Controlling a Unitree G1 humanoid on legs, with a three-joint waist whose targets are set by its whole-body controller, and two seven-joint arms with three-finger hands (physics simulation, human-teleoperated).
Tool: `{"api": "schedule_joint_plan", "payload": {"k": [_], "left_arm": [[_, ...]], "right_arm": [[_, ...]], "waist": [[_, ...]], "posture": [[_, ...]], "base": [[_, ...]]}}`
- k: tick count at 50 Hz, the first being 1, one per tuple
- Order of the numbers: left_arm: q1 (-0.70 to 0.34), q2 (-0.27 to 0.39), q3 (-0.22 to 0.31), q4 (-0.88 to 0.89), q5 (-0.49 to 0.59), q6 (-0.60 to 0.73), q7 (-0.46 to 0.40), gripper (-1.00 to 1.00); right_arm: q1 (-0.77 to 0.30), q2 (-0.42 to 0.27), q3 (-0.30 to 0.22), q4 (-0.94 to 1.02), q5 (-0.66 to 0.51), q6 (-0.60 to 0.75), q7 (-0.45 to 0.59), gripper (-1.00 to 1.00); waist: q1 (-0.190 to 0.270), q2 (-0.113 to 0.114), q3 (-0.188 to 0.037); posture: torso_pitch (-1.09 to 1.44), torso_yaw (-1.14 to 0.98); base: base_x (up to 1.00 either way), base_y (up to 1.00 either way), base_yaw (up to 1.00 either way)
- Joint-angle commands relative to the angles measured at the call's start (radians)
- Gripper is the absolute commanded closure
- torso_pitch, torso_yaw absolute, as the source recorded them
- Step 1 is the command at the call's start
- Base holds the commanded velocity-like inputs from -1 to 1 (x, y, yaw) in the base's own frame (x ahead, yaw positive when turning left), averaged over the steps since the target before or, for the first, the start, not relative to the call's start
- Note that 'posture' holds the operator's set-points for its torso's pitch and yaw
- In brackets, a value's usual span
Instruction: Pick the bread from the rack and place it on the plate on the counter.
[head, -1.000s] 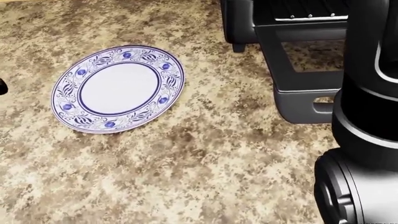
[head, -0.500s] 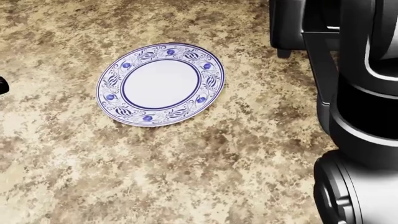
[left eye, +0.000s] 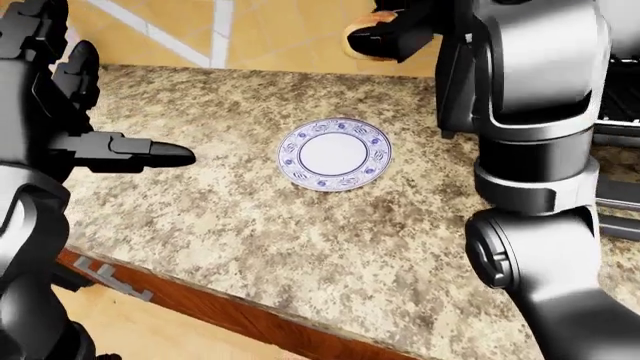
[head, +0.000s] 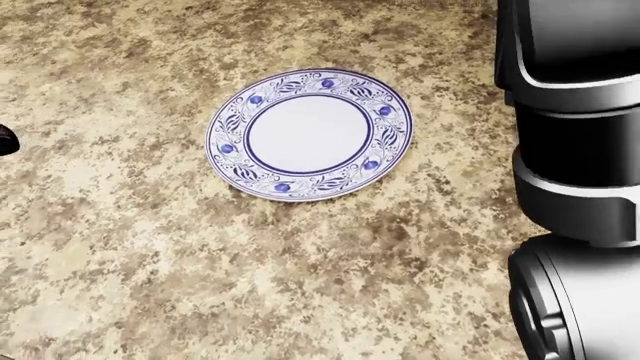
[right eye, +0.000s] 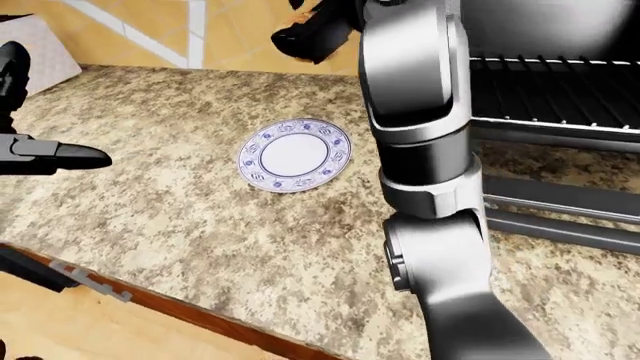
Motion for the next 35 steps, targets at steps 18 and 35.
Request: {"api": "schedule_joint_plan", "payload": {"k": [18,35], "left_arm": [[-0.028,0.001,0.007,-0.009,0.033,-0.03,-0.008,-1.0],[-0.016,-0.001,0.013,-0.014,0.037,-0.031,-0.014,-1.0]], "right_arm": [[0.005,0.013,-0.065,0.242,-0.126,-0.263,0.013,1.0],[0.044,0.012,-0.089,0.3,-0.045,-0.304,0.023,1.0]], "waist": [[0.02,-0.004,-0.036],[0.031,-0.01,-0.04]], "posture": [[0.0,0.49],[0.0,0.49]], "base": [[0.0,0.0,0.0],[0.0,0.0,0.0]]}}
